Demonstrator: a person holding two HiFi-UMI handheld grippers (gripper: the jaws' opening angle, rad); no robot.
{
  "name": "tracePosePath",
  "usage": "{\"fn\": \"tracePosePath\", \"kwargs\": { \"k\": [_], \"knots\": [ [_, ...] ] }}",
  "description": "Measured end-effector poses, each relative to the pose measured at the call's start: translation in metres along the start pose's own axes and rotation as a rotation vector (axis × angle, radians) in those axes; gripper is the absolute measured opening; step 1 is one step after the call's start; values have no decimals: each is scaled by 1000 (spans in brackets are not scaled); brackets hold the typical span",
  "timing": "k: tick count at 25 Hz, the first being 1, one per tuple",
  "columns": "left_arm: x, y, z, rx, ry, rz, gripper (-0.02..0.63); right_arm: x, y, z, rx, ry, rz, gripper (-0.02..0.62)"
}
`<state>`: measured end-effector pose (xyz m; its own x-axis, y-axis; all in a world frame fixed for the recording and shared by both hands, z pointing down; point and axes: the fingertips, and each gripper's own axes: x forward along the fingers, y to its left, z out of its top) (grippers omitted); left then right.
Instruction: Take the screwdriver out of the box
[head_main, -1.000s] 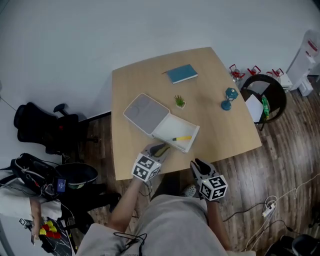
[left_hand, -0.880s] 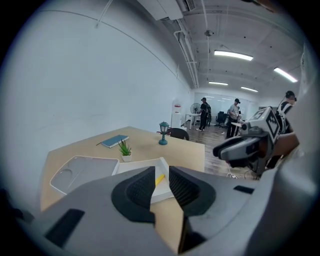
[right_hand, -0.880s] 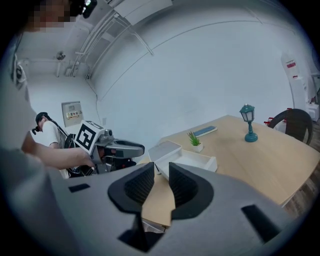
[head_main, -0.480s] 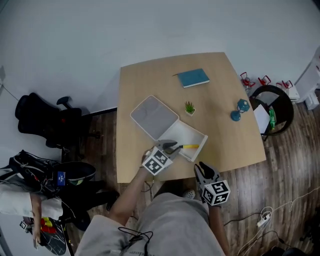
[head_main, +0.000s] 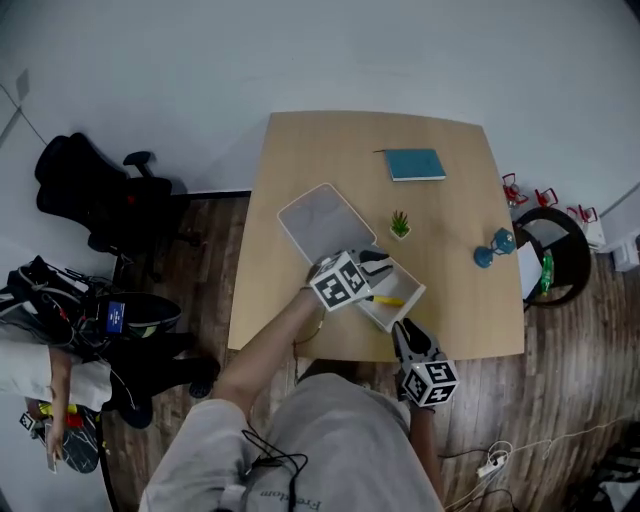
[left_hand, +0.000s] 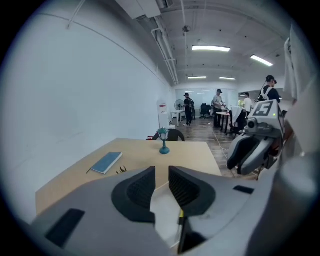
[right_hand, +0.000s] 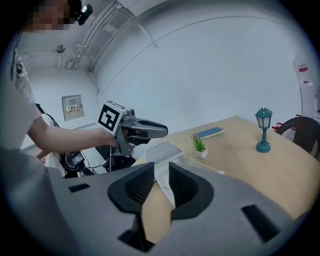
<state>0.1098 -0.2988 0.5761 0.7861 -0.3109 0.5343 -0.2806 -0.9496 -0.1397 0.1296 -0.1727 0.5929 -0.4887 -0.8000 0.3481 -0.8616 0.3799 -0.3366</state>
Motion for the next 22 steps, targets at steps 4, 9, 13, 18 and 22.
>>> {"fn": "tracePosePath", "kwargs": {
  "k": [4,9,13,18,22],
  "knots": [
    [17,-23,-26,54,93,-115,80,1,7,-4,-4,16,11,94],
    [48,-50,-60,91,219,-229,80,0,1,-12,-1,32,10,94],
    [61,-56,-89,151,320,-279,77,-1,4,-18,-15,53,8,95],
    [74,-73,-113,261,441,-367,77,-19,-17,-23,11,56,-58,98],
    [87,-83,-134,240,514,-444,77,-37,-26,-39,36,76,-110,101]
  ]
}}
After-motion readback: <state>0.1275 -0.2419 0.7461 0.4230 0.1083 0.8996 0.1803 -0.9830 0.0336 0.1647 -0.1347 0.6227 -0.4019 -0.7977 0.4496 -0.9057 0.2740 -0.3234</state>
